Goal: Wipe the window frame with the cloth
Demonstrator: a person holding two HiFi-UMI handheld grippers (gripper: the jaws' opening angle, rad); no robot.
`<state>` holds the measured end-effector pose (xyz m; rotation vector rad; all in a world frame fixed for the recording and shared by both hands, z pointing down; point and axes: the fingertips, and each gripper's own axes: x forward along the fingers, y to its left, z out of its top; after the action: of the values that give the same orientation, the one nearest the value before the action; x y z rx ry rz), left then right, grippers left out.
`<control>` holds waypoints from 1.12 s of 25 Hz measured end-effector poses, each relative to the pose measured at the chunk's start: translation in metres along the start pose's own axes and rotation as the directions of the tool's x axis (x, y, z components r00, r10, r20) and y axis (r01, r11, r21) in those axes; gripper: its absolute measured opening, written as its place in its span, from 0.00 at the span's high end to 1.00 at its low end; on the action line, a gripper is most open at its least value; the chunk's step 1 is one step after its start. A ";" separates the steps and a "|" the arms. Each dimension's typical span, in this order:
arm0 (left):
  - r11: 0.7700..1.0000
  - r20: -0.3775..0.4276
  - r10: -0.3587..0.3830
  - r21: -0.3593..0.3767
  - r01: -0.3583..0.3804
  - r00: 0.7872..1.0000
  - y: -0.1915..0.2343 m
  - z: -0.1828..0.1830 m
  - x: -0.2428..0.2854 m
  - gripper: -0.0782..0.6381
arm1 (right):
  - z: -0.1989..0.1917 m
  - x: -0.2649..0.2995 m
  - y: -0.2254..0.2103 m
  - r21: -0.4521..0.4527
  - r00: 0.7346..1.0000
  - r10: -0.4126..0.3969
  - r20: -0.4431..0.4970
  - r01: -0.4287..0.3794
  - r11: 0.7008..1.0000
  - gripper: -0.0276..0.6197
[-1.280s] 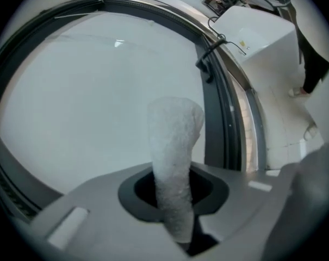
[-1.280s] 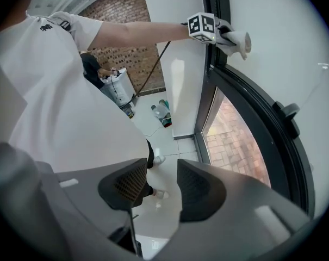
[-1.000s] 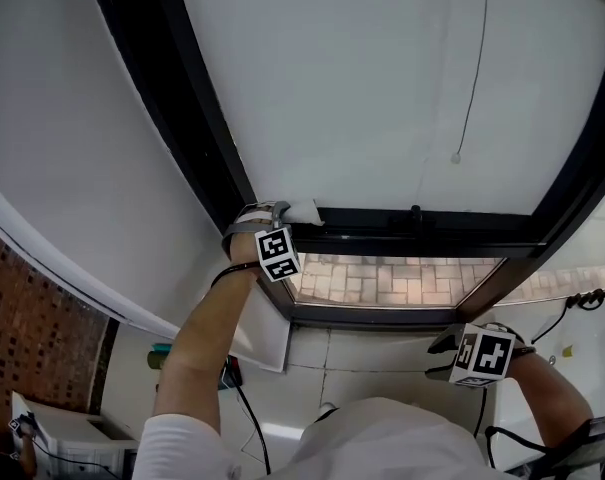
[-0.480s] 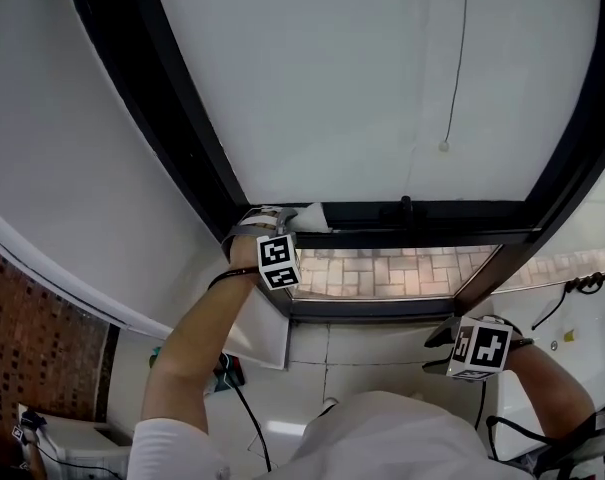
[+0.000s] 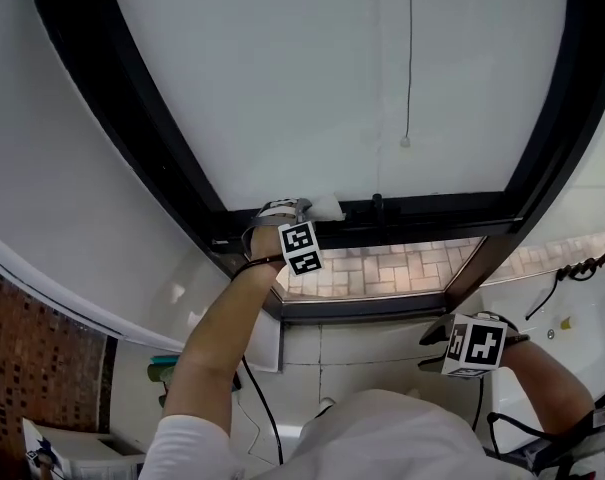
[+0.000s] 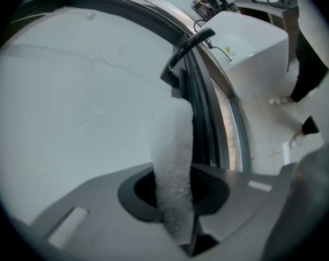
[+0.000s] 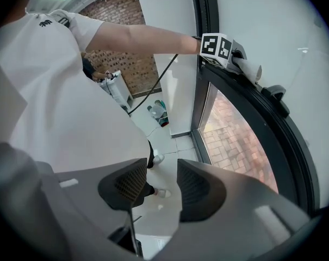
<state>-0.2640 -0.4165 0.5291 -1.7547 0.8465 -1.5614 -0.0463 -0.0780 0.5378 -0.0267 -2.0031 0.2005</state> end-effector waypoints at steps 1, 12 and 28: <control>1.000 -0.009 -0.012 0.012 0.012 1.000 -0.006 0.000 0.003 0.76 | -0.002 -0.001 0.002 0.010 1.000 0.002 0.006 -0.002 1.000 0.68; 0.996 0.014 -0.083 0.044 0.082 0.996 -0.009 0.031 -0.037 0.76 | -0.034 -0.008 -0.003 0.024 0.998 0.017 0.052 -0.018 1.000 0.68; 0.999 0.136 0.023 0.040 -0.028 0.990 0.059 0.223 -0.043 0.76 | -0.094 -0.041 -0.011 0.000 0.998 0.004 0.062 -0.004 1.000 0.68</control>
<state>-0.0496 -0.4074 0.4354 -1.7909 0.7616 -1.4153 0.0570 -0.0813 0.5417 -0.0242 -2.0651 0.2066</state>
